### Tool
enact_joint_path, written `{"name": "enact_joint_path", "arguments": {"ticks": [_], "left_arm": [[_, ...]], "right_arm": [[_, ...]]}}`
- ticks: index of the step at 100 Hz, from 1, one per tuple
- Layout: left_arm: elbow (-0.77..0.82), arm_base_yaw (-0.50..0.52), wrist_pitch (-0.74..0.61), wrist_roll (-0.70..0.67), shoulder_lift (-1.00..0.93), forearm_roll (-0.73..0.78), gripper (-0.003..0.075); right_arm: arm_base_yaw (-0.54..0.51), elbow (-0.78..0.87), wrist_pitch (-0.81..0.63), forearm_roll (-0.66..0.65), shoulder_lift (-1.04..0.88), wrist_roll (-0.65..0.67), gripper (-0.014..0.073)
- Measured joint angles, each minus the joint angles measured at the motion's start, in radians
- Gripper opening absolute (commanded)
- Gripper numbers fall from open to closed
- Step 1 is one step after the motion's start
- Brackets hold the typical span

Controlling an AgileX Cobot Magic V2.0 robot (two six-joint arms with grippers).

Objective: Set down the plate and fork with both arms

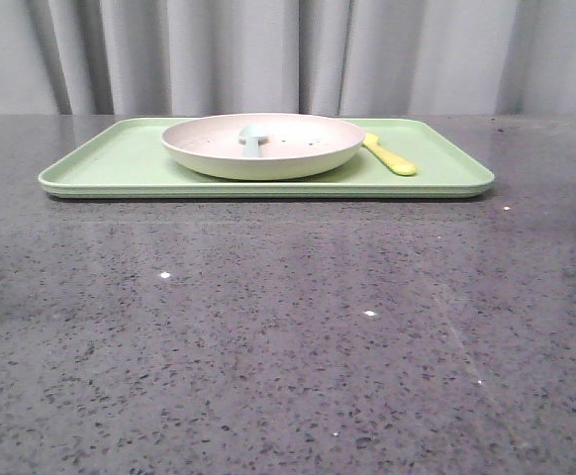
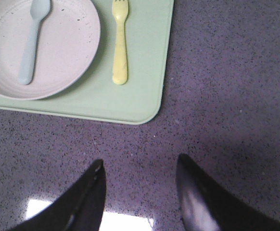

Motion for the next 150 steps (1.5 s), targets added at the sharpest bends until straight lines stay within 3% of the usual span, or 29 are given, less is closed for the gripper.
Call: {"name": "enact_joint_path", "arguments": {"ticks": [20,35,47,69,120,150], "left_arm": [[0.002,0.000,0.000,0.000,-0.016,0.000,0.0216],[0.002,0.000,-0.002,0.000,-0.056,0.013,0.0097],[0.004,0.000,-0.002,0.000,-0.091,0.017,-0.0015],[0.023,0.000,-0.002,0.000,-0.161,0.019,-0.0020],[0.223,0.000,0.000,-0.001,-0.452,0.020,-0.0020],[0.248,0.000,0.000,-0.001,-0.535,0.020,-0.0020]], "right_arm": [[0.000,0.158,-0.085,0.000,-0.186,0.000,0.0360],[0.000,0.272,-0.131,0.000,-0.318,0.000,0.0346],[0.000,0.351,-0.158,0.000,-0.417,0.000,0.0197],[0.000,0.469,-0.223,0.000,-0.583,0.000,-0.0074],[0.000,0.668,-0.310,-0.027,-0.805,0.000,-0.0068],[0.000,0.708,-0.351,-0.027,-0.829,0.000,-0.0068]]}}
